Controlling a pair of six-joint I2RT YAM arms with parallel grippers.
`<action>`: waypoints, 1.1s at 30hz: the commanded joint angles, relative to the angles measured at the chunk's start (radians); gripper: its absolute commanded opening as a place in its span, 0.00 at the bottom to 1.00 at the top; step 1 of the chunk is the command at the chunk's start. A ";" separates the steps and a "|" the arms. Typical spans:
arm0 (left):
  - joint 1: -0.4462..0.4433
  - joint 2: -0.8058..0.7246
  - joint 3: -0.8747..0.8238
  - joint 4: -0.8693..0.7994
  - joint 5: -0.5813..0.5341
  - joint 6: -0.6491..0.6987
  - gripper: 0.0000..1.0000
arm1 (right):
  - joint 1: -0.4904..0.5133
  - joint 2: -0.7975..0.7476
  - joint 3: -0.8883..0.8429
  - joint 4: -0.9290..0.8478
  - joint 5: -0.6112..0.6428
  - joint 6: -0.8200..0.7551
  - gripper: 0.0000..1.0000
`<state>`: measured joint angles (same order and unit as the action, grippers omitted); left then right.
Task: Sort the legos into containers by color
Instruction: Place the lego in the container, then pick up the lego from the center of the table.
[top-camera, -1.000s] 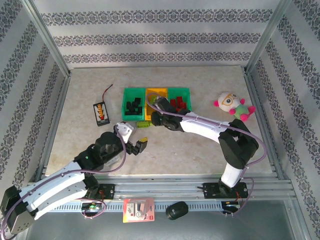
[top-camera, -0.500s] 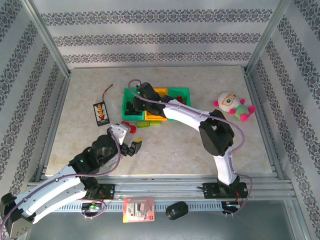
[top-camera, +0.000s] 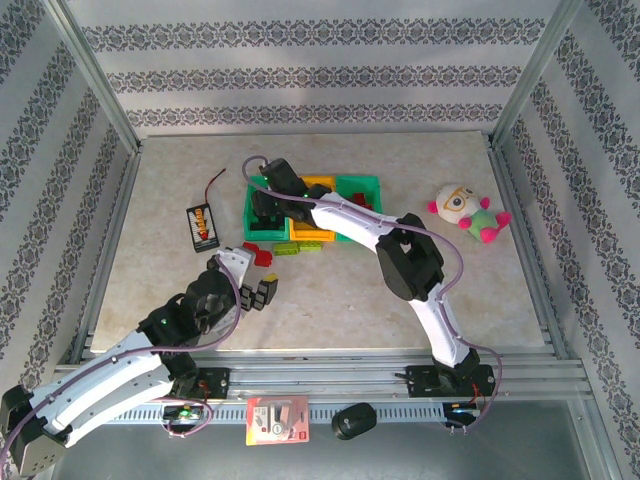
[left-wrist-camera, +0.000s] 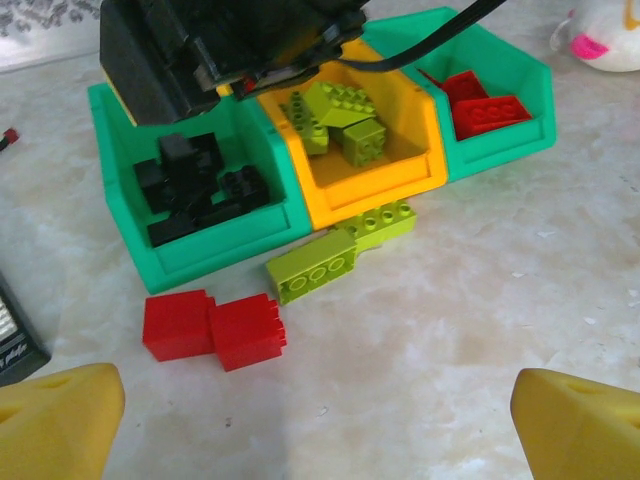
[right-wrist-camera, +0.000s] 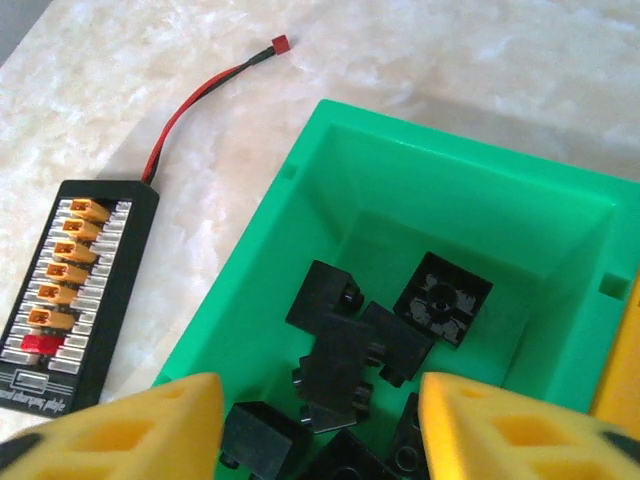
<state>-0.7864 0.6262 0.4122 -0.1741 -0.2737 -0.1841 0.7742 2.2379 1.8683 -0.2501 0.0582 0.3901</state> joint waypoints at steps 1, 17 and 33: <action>-0.014 0.037 0.045 -0.060 -0.084 -0.084 0.99 | -0.007 -0.115 -0.021 0.012 -0.017 -0.052 0.65; 0.149 0.505 0.223 -0.190 -0.025 -0.364 0.92 | 0.005 -0.734 -0.774 0.151 0.067 -0.055 0.77; 0.250 0.848 0.350 -0.065 0.124 -0.243 0.82 | 0.010 -0.902 -0.987 0.153 0.086 0.029 0.79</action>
<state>-0.5514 1.4460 0.7330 -0.2813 -0.1608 -0.4690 0.7765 1.3415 0.8867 -0.1101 0.1230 0.3981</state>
